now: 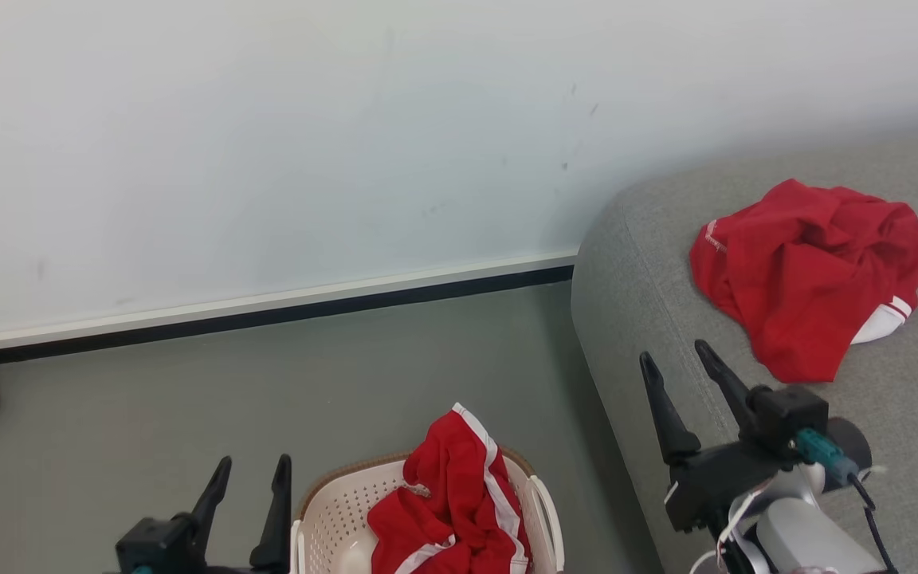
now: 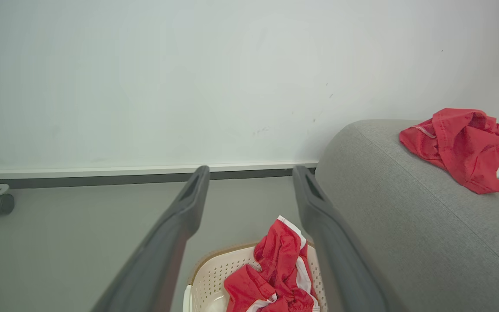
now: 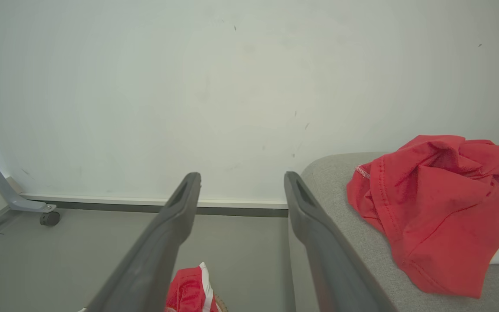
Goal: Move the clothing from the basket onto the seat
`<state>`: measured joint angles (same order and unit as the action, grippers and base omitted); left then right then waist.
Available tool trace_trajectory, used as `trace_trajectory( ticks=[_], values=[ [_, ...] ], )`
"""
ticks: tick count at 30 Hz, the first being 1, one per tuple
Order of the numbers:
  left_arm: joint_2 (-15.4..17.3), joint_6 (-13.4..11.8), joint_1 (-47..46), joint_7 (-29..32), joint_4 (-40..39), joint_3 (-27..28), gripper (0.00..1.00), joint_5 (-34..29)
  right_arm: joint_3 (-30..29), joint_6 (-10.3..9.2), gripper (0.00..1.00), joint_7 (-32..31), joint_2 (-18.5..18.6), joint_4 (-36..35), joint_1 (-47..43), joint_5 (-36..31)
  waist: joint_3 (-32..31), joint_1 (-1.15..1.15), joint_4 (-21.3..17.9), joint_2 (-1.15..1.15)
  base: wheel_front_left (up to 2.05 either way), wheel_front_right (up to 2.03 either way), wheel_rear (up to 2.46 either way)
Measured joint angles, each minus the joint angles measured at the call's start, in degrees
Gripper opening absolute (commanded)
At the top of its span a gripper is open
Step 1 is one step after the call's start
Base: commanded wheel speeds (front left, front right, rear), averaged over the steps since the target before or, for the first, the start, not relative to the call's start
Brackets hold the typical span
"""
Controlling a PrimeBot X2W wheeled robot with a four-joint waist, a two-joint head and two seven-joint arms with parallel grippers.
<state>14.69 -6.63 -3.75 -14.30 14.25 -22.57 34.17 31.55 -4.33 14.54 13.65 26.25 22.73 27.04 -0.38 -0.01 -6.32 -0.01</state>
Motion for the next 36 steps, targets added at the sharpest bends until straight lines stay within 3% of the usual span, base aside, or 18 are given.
trace_trajectory(
  ticks=[13, 36],
  values=[
    [-0.8, -0.5, 6.7, 0.0, -5.1, 7.2, 1.0, -3.0, -4.9, -2.24, 1.0, 0.0, 0.9, -11.0, -11.1, -2.0, -1.5, 0.01, 0.5, 0.01, 0.0, 0.0, 0.0],
    [-4.0, -0.5, 10.3, 0.0, -8.4, 12.7, 1.0, -7.7, -11.8, -2.79, 1.0, 0.0, 1.0, -19.4, -19.0, -5.5, -1.4, 0.01, 1.7, 0.01, 0.0, 0.0, 0.0]
  ],
)
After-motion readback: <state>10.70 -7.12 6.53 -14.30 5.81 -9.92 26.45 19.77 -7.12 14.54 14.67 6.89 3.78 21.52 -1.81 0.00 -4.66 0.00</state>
